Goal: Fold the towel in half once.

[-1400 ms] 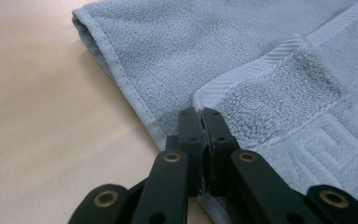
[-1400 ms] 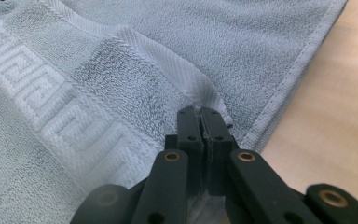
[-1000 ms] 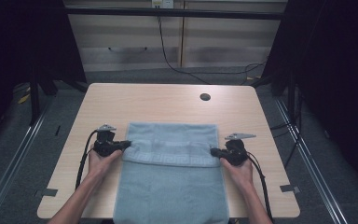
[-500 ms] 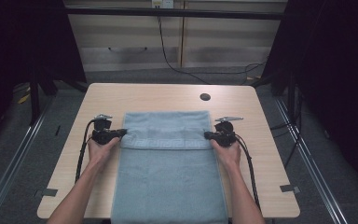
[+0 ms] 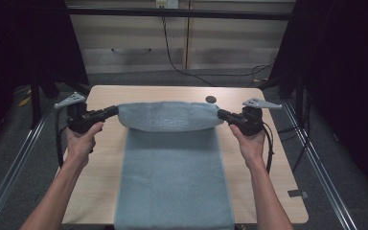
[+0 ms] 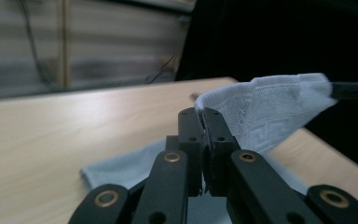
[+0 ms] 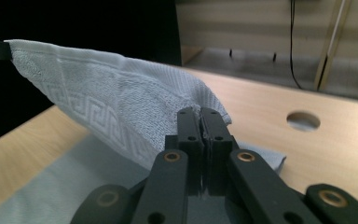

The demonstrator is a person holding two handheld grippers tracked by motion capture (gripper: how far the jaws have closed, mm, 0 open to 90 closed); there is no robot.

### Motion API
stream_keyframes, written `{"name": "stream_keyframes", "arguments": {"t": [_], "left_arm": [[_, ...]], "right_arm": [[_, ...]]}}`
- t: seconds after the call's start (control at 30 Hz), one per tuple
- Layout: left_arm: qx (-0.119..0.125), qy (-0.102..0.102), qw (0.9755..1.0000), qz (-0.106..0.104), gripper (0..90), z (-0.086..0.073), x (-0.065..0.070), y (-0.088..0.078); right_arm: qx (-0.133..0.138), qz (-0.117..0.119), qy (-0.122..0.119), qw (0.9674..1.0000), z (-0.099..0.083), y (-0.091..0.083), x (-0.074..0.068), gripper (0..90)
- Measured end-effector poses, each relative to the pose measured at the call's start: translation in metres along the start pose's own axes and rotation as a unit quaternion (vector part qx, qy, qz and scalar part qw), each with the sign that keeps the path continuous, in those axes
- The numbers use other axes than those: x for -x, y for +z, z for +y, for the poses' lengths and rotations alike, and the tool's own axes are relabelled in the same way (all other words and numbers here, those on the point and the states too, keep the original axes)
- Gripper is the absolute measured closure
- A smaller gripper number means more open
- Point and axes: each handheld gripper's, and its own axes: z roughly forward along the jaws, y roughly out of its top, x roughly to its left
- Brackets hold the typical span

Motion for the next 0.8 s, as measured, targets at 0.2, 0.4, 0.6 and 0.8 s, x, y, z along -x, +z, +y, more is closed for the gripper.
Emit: {"name": "stream_keyframes", "arguments": {"t": [0.2,0.4,0.6,0.8], "left_arm": [[0.036,0.029,0.9983,-0.035,87.7,0.016,0.035,-0.04],[0.063,0.061,0.9942,-0.062,87.7,0.03,0.073,-0.078],[-0.003,0.05,0.9964,-0.069,87.7,-0.024,0.079,-0.092],[-0.056,0.008,0.9941,-0.093,87.5,-0.095,0.075,-0.104]], "right_arm": [[0.045,0.014,-0.017,0.9988,0.016,-0.04,-0.017,88.1],[0.086,0.03,-0.044,0.9948,0.034,-0.079,-0.041,88.1],[0.046,0.051,-0.045,0.9966,-0.009,-0.102,-0.058,88.1],[0.001,0.059,-0.022,0.998,-0.085,-0.125,-0.069,88.0]]}}
